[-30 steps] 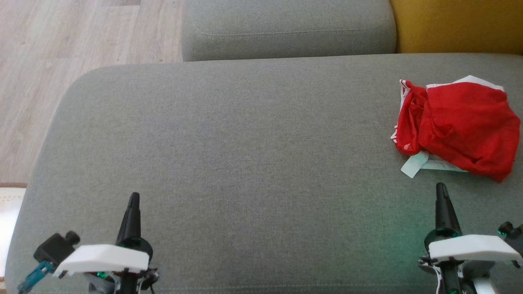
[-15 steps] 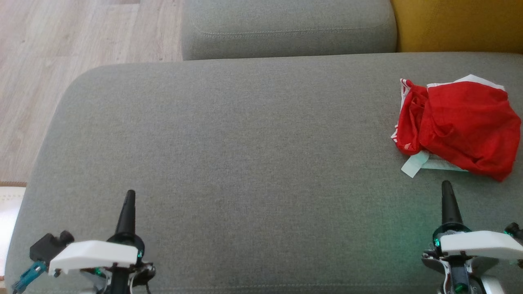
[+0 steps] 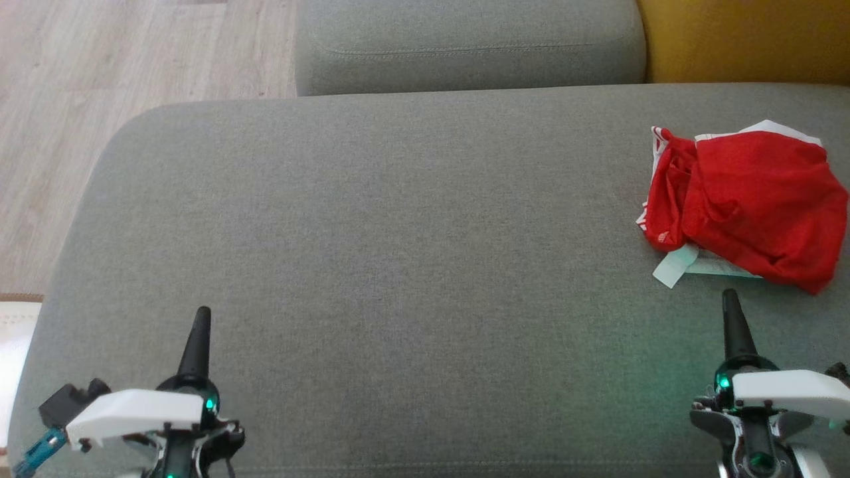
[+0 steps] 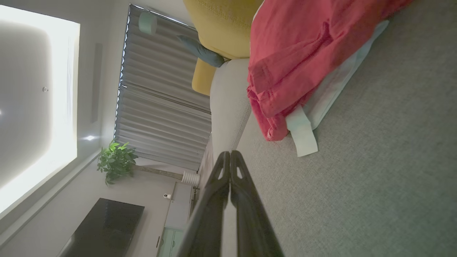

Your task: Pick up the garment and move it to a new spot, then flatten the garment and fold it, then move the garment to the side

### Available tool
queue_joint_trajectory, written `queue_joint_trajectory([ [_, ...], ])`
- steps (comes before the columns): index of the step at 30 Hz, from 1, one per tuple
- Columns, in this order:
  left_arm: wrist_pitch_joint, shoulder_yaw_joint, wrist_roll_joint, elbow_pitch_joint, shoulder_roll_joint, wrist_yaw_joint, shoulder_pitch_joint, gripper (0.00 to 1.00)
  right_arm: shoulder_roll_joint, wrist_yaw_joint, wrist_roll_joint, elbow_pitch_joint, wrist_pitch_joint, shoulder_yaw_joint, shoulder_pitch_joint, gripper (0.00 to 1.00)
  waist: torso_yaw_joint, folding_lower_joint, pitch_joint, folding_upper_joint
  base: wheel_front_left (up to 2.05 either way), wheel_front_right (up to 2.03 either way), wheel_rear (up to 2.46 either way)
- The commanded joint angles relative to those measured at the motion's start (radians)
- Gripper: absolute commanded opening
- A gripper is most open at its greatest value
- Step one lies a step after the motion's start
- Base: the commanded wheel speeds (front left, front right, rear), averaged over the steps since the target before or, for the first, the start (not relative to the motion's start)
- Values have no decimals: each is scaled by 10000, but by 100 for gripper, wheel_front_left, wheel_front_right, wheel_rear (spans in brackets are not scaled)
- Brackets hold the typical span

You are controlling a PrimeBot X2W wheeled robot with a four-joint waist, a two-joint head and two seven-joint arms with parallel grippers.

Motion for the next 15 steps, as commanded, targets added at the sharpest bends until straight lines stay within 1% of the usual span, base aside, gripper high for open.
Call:
queue_joint_trajectory([
  [1,75,382,-278,-270,179,-75,-652,0,-216,-6,314,-300,85,80,-545,0,0,0,3,0,0,0,0],
  [15,493,718,-1673,-36,180,-226,-873,0,-216,-6,1849,-236,453,-96,-710,0,3,0,36,0,0,0,0],
])
